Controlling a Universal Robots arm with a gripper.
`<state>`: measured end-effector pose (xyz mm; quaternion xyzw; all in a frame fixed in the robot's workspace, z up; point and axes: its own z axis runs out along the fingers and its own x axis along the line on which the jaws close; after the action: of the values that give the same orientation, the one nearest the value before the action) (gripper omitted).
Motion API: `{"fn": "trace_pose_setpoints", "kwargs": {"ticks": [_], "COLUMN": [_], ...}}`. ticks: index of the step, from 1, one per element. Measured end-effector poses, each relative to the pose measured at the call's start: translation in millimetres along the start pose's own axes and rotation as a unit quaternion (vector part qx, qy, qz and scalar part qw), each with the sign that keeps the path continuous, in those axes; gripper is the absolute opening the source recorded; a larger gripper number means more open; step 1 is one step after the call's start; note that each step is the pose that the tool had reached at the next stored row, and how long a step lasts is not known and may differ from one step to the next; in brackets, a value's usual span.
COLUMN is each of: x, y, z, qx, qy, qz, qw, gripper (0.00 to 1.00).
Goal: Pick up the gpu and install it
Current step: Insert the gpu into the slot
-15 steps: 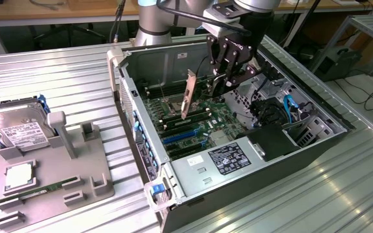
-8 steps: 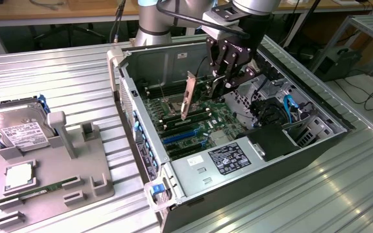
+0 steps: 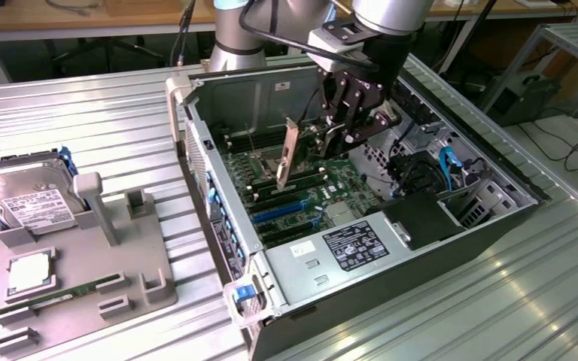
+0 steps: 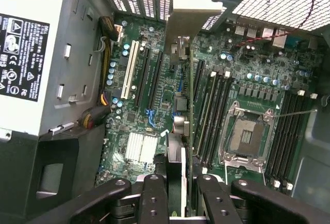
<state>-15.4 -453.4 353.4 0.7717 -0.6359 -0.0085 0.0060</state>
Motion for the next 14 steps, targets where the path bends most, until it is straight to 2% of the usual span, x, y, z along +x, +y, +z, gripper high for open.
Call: {"fn": "trace_pose_setpoints", "kwargs": {"ticks": [5,9,10,12,14], "x": [0.1,0.1,0.1,0.2,0.1], "y": [-0.1,-0.4,-0.5,-0.5,-0.3], "z": [9.9,20.0,22.8,25.5,27.1], "qx": [0.0003,0.0004,0.0005,0.0005,0.0005], "qy": [-0.0009,-0.0015,-0.0018,-0.0016,-0.0011], "qz": [0.046,0.081,0.096,0.112,0.117], "qw": [0.999,0.9967,0.9954,0.9937,0.9932], "gripper": [0.27,0.27,0.27,0.27,0.27]}}
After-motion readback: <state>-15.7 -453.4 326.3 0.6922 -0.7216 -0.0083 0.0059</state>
